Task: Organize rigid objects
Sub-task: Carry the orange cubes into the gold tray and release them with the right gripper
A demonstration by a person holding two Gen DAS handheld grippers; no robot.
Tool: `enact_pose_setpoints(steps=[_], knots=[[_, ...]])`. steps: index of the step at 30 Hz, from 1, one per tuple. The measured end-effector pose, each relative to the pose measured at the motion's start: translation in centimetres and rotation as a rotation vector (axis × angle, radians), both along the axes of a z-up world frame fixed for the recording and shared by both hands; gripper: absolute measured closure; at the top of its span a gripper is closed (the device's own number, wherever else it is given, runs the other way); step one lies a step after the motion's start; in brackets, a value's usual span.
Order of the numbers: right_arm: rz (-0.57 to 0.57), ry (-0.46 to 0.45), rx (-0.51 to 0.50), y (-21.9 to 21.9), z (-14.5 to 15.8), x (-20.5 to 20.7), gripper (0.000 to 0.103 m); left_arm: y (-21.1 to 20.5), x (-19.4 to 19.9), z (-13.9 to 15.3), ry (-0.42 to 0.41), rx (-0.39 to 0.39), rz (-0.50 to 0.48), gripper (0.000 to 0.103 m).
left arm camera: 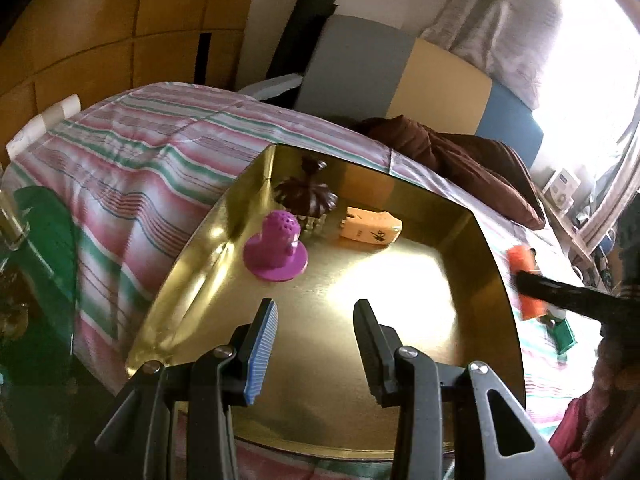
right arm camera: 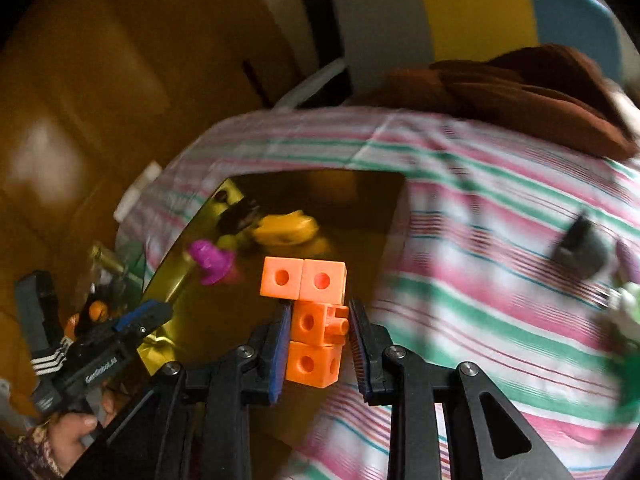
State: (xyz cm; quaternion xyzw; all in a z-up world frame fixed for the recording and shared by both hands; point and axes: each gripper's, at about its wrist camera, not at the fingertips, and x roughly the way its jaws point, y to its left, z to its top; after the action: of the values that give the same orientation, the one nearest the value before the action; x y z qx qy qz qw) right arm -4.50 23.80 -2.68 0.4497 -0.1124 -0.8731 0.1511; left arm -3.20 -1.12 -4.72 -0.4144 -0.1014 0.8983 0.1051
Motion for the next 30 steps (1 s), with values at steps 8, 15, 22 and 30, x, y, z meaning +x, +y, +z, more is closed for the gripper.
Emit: enact_pose_setpoints(steps=[8,15,22,30], knots=[[0.103,-0.116,0.09,-8.3,-3.4,-4.9,0.075,-0.6,0.1,0.1,-0.006,0.015,0.007,0.063],[0.104,-0.158,0.157,-11.8,-5.6,-8.3,0.074,-0.8,0.3,0.4,-0.002,0.027,0.009,0.063],[0.035,-0.161,0.099,-11.3,-5.8,-8.9,0.05,-1.1,0.1,0.2,-0.011,0.032,0.016,0.063],[0.032,-0.084,0.057,-9.9,-3.4,-5.0,0.049,-0.5,0.3,-0.3,-0.016,0.009,0.01,0.063]])
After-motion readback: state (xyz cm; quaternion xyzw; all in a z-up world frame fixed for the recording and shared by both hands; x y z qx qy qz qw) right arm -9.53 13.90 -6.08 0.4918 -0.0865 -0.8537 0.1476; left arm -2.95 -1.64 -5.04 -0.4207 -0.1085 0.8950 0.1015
